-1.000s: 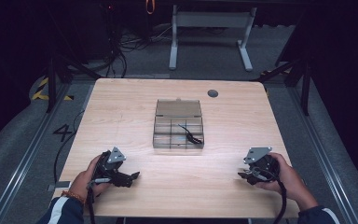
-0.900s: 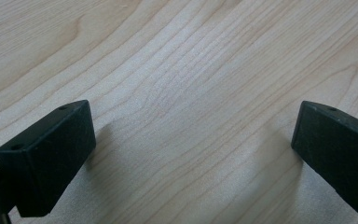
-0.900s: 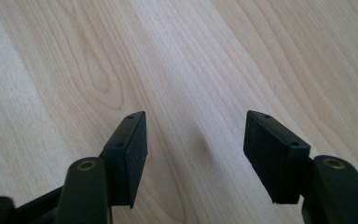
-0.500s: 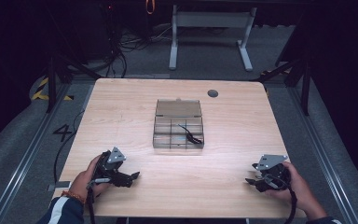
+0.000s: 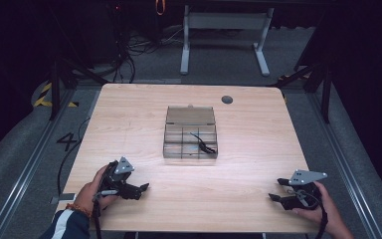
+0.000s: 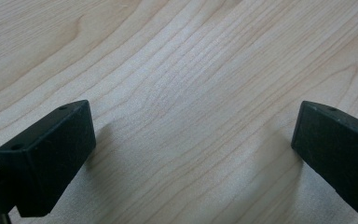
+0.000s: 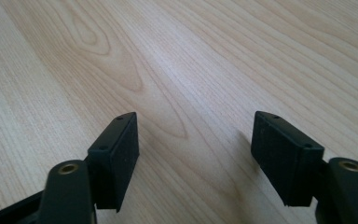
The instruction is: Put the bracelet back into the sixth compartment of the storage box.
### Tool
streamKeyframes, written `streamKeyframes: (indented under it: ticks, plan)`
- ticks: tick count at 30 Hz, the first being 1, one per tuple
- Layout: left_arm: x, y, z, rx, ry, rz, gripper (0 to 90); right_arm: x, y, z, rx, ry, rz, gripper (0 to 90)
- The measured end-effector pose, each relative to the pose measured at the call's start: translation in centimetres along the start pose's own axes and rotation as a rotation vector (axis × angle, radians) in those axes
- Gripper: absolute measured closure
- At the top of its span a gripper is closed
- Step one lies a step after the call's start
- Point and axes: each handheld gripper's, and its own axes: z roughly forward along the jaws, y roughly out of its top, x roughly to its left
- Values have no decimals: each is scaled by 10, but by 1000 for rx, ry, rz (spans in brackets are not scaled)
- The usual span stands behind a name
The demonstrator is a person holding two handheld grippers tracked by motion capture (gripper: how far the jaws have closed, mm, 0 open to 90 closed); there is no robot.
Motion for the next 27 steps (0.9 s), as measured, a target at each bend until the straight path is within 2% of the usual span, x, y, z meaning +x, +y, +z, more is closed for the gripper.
streamKeyframes:
  ticks: [2,5,6,9,27]
  plan:
    - [0,0,0,0,0,1,0,0,-3,-1,-16,-3,2,311]
    - [0,0,0,1,0,-2,0,0,-13,-1,-88,-17,18,280]
    - [0,0,0,2,-1,-2,1,0,-15,-1,-94,-20,21,264]
    - [0,0,0,1,-2,-6,0,-1,-18,-4,-91,-45,43,245]
    - [0,-1,0,1,3,-8,1,-1,-18,-3,-88,-66,66,210]
